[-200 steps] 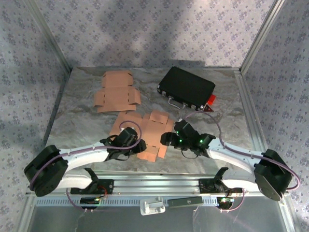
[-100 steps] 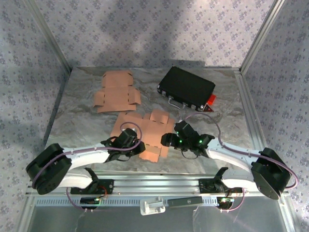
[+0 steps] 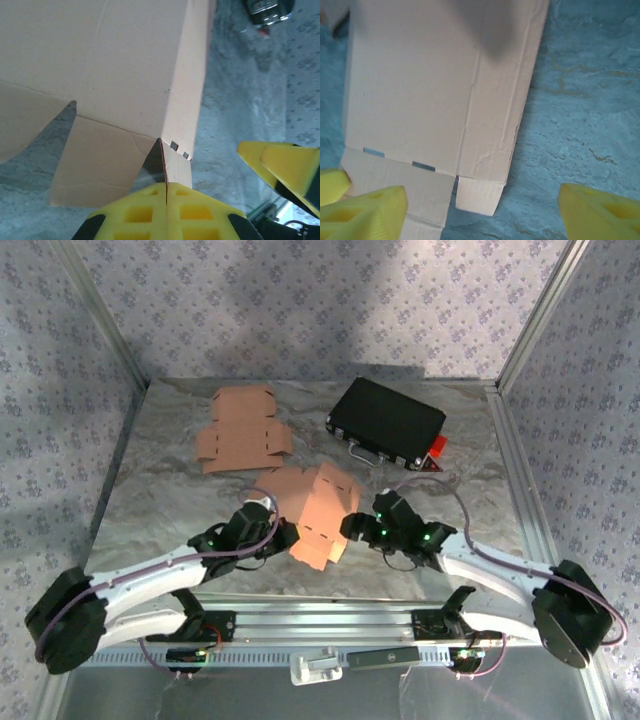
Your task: Fold the paper box
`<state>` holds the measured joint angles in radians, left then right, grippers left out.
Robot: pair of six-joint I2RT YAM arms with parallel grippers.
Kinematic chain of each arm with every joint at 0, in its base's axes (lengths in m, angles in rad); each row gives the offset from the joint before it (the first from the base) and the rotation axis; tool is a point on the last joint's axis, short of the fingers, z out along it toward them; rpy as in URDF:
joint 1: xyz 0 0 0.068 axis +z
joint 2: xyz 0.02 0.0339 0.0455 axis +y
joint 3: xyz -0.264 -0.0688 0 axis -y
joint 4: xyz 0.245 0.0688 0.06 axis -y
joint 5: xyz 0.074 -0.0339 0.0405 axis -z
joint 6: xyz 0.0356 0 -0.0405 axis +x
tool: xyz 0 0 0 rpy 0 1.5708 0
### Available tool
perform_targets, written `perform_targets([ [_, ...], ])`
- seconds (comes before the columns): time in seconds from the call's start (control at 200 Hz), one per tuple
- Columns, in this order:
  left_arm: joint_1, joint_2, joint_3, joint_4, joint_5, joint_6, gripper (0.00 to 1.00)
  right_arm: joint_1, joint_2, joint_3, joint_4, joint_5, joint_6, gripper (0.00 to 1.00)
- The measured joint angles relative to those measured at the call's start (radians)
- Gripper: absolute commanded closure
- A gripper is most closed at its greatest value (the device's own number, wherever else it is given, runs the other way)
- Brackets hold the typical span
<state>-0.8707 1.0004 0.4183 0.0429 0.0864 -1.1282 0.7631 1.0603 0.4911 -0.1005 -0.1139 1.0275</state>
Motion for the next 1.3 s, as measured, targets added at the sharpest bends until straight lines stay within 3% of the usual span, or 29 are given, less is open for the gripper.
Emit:
perform_targets([
  [0.155,0.01,-0.063,0.01,-0.031,0.006,-0.025,1.0,-0.062,-0.05,-0.062,0.132,-0.046,0.07,0.06],
  [0.33,0.027,-0.078,0.011,-0.032,0.02,-0.056,1.0,-0.098,0.046,-0.107,0.314,-0.103,0.161,0.07],
  [0.82,0.072,-0.117,0.011,-0.019,0.061,-0.105,1.0,-0.097,0.394,-0.095,0.655,-0.168,0.346,0.26],
  [0.999,0.079,-0.125,-0.001,-0.016,0.071,-0.113,1.0,-0.097,0.449,-0.053,0.735,-0.172,0.399,0.4],
  [1.174,0.101,-0.152,-0.006,-0.016,0.074,-0.116,1.0,-0.101,0.451,-0.024,0.763,-0.151,0.431,0.71],
  [1.299,0.111,-0.18,-0.013,-0.022,0.079,-0.115,1.0,-0.098,0.426,-0.023,0.735,-0.133,0.432,0.8],
])
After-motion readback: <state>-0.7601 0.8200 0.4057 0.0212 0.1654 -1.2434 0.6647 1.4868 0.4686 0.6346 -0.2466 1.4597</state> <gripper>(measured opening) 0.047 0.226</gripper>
